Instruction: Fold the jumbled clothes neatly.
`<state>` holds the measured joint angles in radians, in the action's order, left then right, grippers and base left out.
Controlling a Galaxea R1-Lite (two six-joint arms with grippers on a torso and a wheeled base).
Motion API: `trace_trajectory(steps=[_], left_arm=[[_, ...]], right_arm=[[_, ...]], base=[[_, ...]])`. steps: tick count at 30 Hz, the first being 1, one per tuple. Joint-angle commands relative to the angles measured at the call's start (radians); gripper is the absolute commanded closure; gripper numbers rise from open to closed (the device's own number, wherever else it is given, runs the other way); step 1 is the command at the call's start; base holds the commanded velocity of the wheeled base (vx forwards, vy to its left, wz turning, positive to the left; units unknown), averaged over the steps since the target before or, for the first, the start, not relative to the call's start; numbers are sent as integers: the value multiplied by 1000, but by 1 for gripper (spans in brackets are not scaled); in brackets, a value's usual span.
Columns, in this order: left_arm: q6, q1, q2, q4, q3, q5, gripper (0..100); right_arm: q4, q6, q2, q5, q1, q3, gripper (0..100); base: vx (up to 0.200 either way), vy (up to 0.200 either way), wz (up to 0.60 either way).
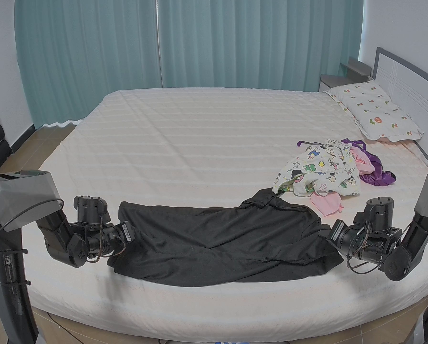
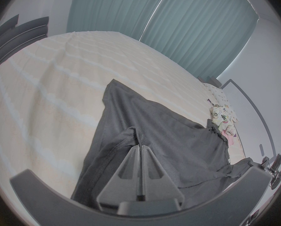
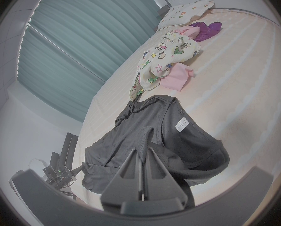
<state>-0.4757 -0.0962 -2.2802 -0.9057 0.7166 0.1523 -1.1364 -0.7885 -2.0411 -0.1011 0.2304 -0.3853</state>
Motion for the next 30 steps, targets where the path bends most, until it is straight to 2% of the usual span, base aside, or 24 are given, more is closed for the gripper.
trace_trajectory(steps=[1, 7, 16, 20, 30], left_arm=[[-1, 9, 25, -5, -31, -2, 100], [-9, 24, 102, -2, -68, -4, 100], [-29, 59, 291, -5, -238, -4, 100], [-76, 89, 389, -2, -301, -4, 100], [-83, 142, 541, -1, -465, 6, 100]], right_arm=[[-2, 0, -2, -2, 0, -1, 100], [-3, -1, 15, 0, -2, 2, 100], [-3, -8, 76, -2, -5, 16, 100], [-3, -9, 133, -2, -8, 36, 100], [-3, -9, 236, -2, -10, 103, 100]], base=[[0, 0, 0], [0, 0, 0], [0, 0, 0], [0, 0, 0], [0, 0, 0]])
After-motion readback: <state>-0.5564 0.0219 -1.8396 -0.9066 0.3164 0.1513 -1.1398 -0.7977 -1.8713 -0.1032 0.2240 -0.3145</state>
